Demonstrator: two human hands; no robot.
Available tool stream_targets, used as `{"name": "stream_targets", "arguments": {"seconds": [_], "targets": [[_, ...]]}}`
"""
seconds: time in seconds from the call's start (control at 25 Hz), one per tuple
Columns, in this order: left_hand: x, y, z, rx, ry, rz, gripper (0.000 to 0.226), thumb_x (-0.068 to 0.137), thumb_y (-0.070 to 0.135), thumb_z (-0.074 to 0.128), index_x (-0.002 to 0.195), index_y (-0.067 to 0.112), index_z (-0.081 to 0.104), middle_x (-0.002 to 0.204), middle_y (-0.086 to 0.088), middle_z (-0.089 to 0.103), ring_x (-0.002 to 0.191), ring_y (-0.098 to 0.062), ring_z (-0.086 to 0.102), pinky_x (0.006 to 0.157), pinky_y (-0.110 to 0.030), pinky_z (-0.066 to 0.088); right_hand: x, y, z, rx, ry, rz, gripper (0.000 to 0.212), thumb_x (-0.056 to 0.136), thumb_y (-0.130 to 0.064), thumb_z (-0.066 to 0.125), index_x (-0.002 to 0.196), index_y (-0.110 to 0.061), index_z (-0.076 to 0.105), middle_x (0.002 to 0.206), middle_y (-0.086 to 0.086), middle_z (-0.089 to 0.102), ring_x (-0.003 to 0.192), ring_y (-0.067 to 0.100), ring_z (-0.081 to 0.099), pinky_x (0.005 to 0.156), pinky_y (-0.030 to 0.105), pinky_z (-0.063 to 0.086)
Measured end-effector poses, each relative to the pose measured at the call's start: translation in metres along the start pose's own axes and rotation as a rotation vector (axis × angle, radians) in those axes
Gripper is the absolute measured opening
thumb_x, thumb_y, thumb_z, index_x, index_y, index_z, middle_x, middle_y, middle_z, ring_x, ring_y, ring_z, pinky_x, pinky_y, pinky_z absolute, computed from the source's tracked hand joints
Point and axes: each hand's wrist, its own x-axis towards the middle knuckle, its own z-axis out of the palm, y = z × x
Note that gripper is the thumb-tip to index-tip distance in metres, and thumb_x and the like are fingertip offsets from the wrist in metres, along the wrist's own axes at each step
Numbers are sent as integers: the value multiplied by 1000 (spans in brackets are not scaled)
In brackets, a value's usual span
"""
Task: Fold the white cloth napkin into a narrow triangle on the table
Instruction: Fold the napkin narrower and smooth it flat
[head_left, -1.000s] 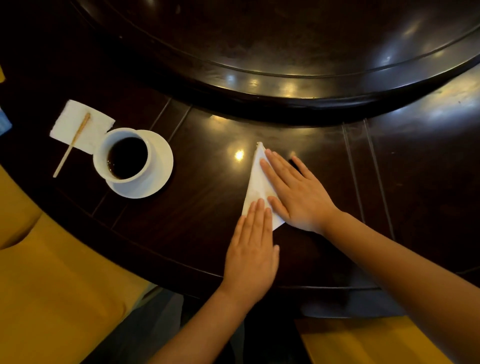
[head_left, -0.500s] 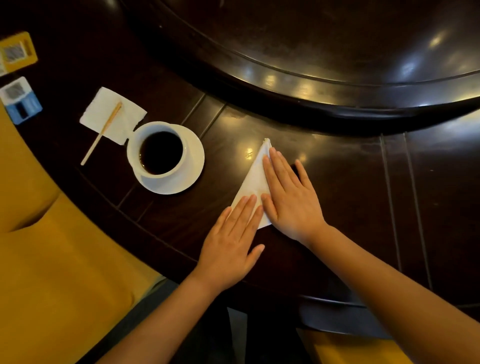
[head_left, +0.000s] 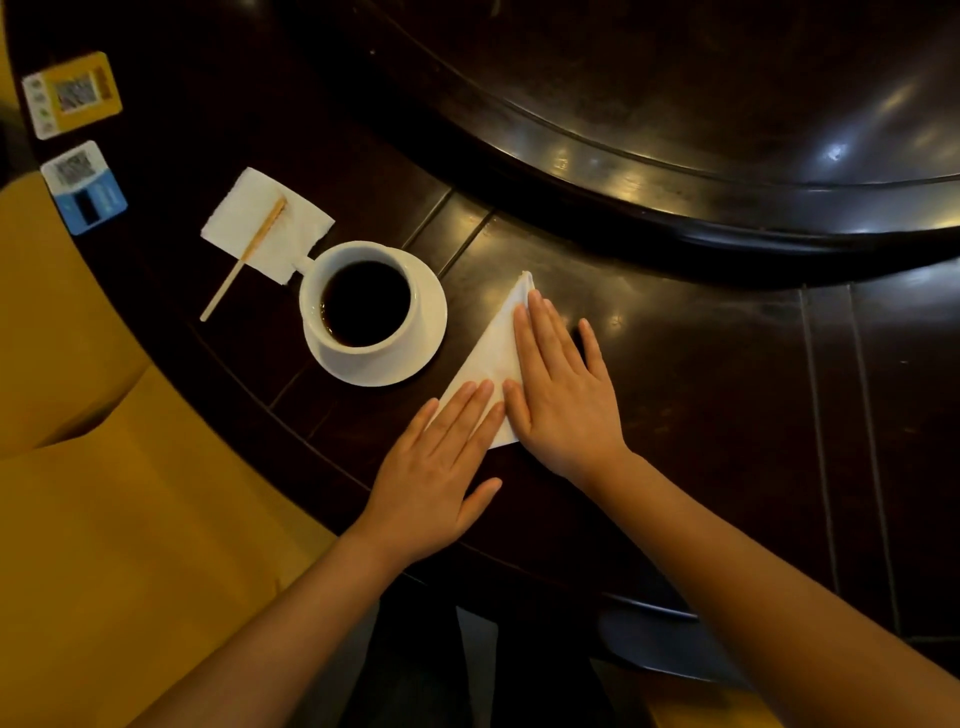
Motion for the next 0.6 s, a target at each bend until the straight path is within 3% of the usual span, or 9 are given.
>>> {"name": "stream_targets", "arguments": {"seconds": [0.36, 0.6], "targets": [[-1, 2, 2, -9, 5, -17, 63, 97, 48, 23, 147, 10, 19, 154, -10, 15, 143, -21, 8, 115, -38, 11, -1, -2, -3, -4, -26, -8, 64, 95, -43, 20, 148, -11, 3, 157, 10, 1, 144, 18, -2, 116, 41, -3], [0, 7, -17, -27, -65, -53, 64, 94, 49, 28, 146, 11, 25, 153, -9, 24, 143, -19, 15, 116, -42, 14, 0, -4, -22, -39, -140, 4, 65, 96, -48, 20, 147, -18, -6, 157, 5, -10, 142, 17, -13, 111, 45, -14]]}}
